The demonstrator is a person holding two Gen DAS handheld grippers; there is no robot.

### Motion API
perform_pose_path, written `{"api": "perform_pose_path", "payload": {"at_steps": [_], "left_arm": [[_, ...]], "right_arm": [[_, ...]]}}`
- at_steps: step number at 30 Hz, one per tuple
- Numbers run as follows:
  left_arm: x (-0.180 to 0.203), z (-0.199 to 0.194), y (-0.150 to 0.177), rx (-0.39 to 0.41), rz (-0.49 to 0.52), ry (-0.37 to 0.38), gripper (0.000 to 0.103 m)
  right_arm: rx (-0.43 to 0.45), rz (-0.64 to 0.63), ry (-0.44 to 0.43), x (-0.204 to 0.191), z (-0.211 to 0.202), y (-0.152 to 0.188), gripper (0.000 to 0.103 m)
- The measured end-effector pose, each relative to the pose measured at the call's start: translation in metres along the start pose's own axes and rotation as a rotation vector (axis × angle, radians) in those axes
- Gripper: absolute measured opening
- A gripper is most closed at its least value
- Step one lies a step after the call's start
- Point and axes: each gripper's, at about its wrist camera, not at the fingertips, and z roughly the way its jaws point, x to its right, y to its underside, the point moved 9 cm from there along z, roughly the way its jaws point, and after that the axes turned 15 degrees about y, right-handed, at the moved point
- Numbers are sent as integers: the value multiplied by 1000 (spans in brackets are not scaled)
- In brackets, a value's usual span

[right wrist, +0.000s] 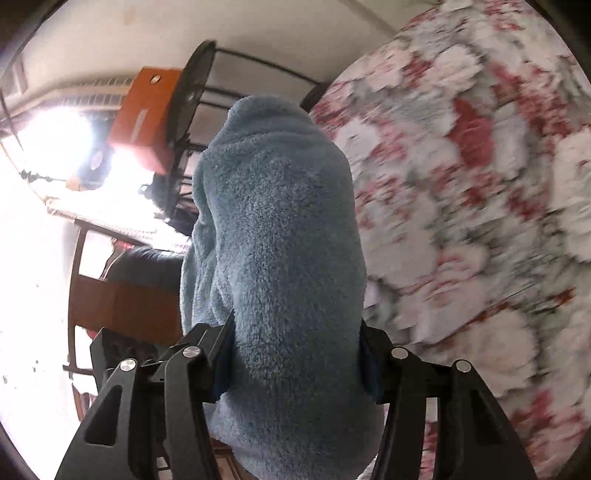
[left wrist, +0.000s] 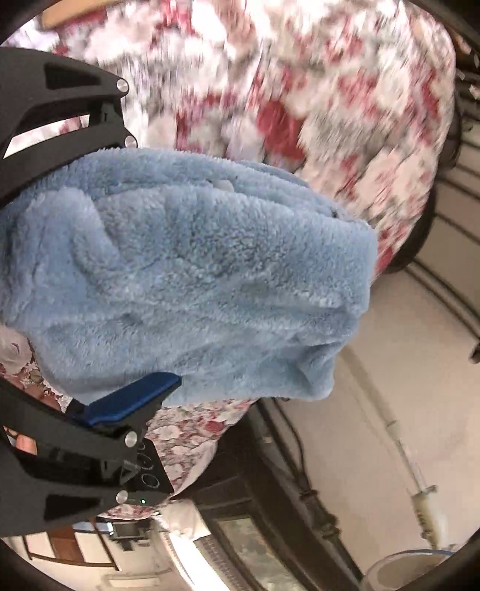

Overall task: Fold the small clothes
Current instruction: 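Carry the lifted jacket bundle with both tools toward the bed's other end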

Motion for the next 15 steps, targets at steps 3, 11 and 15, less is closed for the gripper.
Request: {"api": "perform_pose_path", "payload": {"at_steps": [3,11,15], "left_arm": [[-9,-37,-3,65,5,-12,85],[-42,-102,-13,196,-77,-28,85],[-51,-142,-21,282,-44,-70,85]], "right_arm": [[-43,-29,-33,-21,11,19,55],[-113,-117,-59,-72,45,52,55],[-121,-149,-97,-111,60,68,55]]}}
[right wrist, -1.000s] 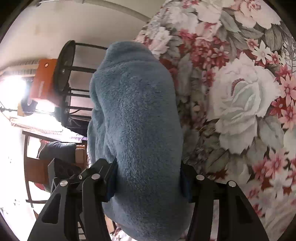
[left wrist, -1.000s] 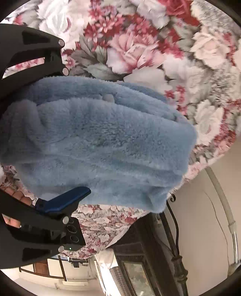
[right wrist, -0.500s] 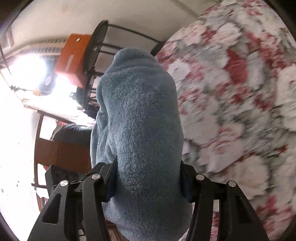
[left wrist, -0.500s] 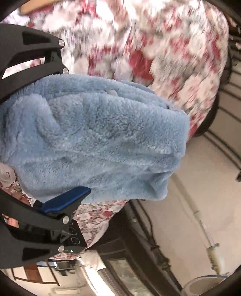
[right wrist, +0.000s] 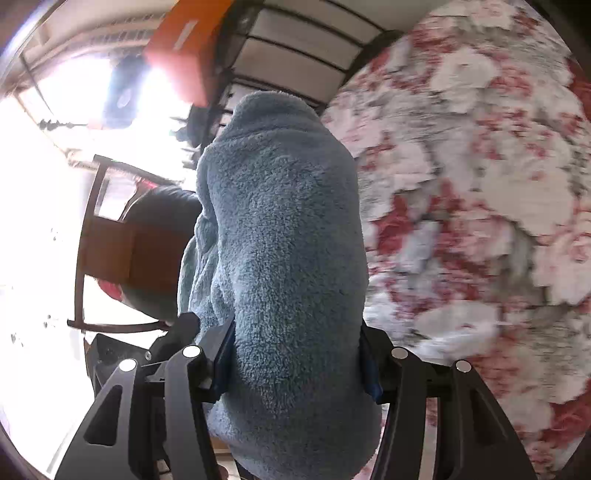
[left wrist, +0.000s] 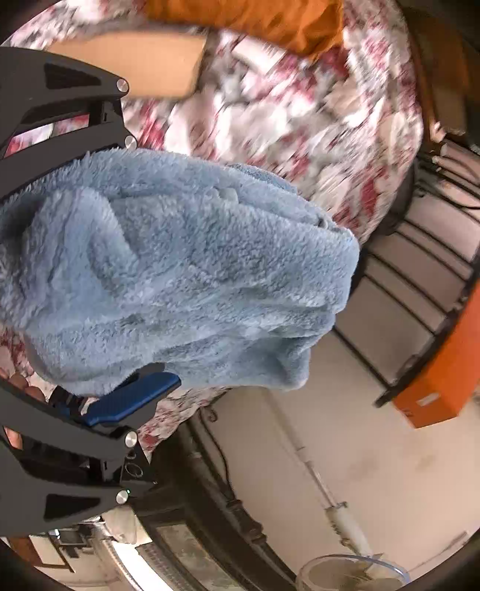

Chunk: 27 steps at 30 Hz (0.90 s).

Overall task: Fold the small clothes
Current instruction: 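Carry the lifted jacket bundle with both tools toward the bed's other end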

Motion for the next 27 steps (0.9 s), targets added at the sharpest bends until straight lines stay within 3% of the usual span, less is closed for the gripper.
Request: {"api": "perform_pose_path", "payload": {"at_steps": [12,19,27], "left_arm": [[-79,-113,-44,208,-66,-55,86],[-124,-166,-59,280,-114,-86,86],[-157,-206,-66,321,-127,-144,86]], "right_arm": [[-86,-131,-58,-105,79,54,55],[-152,-182,-90,-153,126,85,55],[-213,-205,-120,-181,161,116,55]]}}
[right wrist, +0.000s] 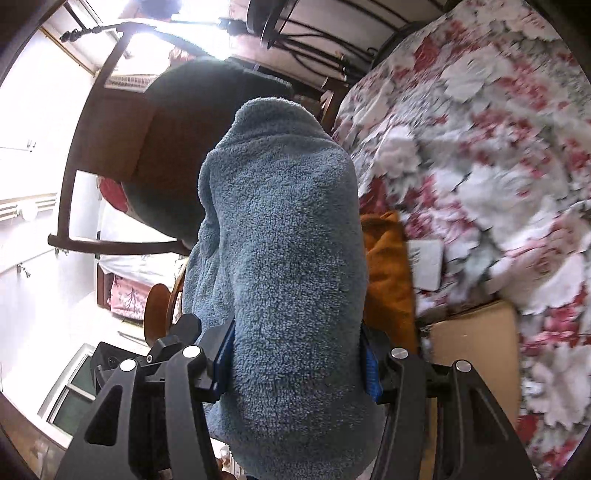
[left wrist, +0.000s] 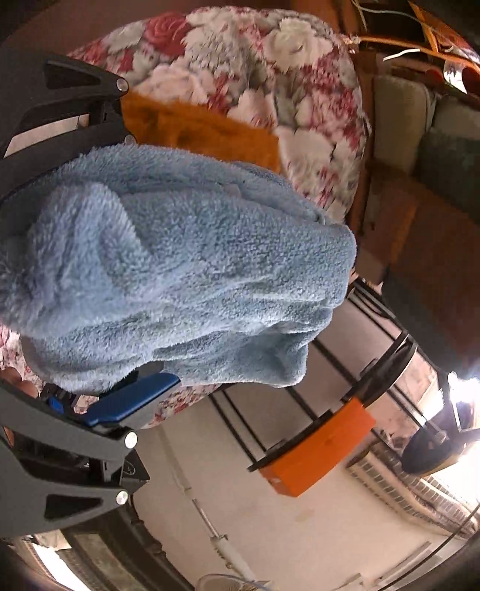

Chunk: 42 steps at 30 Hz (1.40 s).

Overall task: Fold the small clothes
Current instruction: 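Carry the lifted jacket bundle with both tools toward the bed's other end, then lower the jacket bundle onto the bedspread and open both tools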

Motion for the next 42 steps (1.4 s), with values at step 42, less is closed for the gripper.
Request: {"api": "perform_pose_path", "payload": {"at_steps": [42], "left_arm": [[-91,-14,0,-85,-19,-437,98]], "right_arm": [[39,-299,328,-8,26,28,68]]}}
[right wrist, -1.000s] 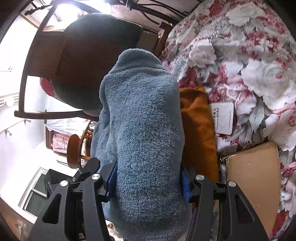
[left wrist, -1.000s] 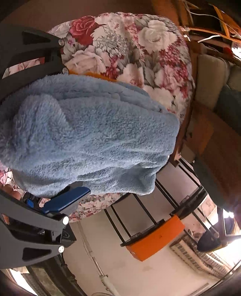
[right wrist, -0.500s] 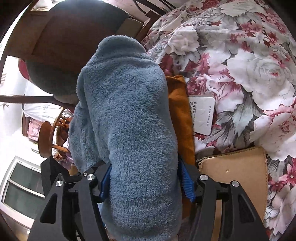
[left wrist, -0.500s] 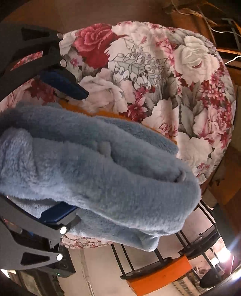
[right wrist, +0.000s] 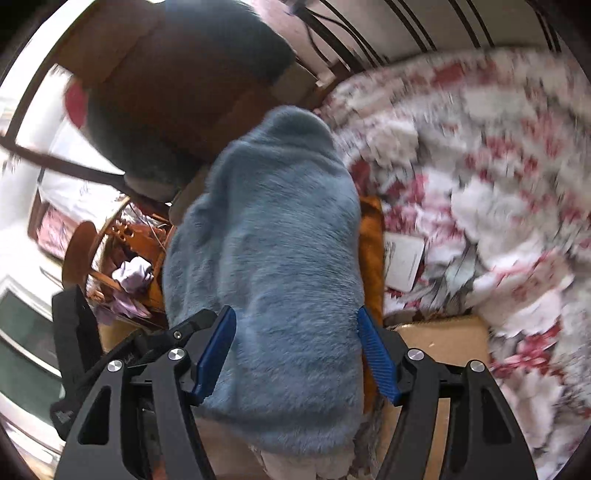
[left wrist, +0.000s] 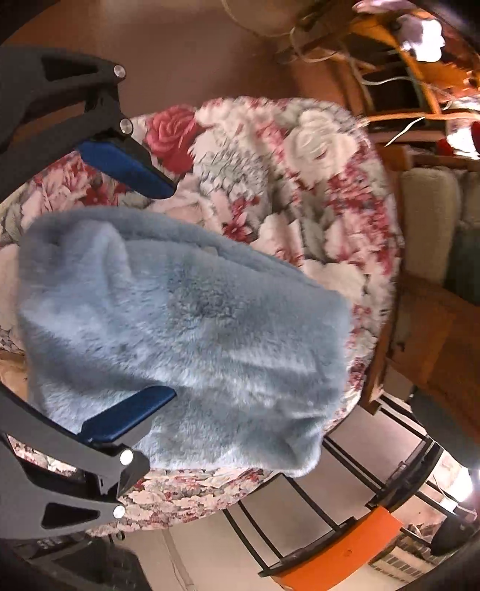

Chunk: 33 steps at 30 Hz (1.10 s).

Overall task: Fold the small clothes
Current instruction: 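Lower the jacket bundle onto the bedspread and open both tools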

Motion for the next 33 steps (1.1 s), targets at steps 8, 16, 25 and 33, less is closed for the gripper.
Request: {"api": "perform_pose_path", "payload": {"at_steps": [8,16,25,33], "left_arm": [[3,-41,5,66,87,-139,98],[-6,-37,20,14,140,-252,98],[15,-75,37,79,122,-208,98],[38,-117,53,175,163,-218,98]], "right_arm": [[68,-113,69,-12,-33,7,68],[-14,-154,196,2,-13,34,68],[76,-193,184,-13,-65,38,70],[148,-225,163,-22,-109,47,74]]}}
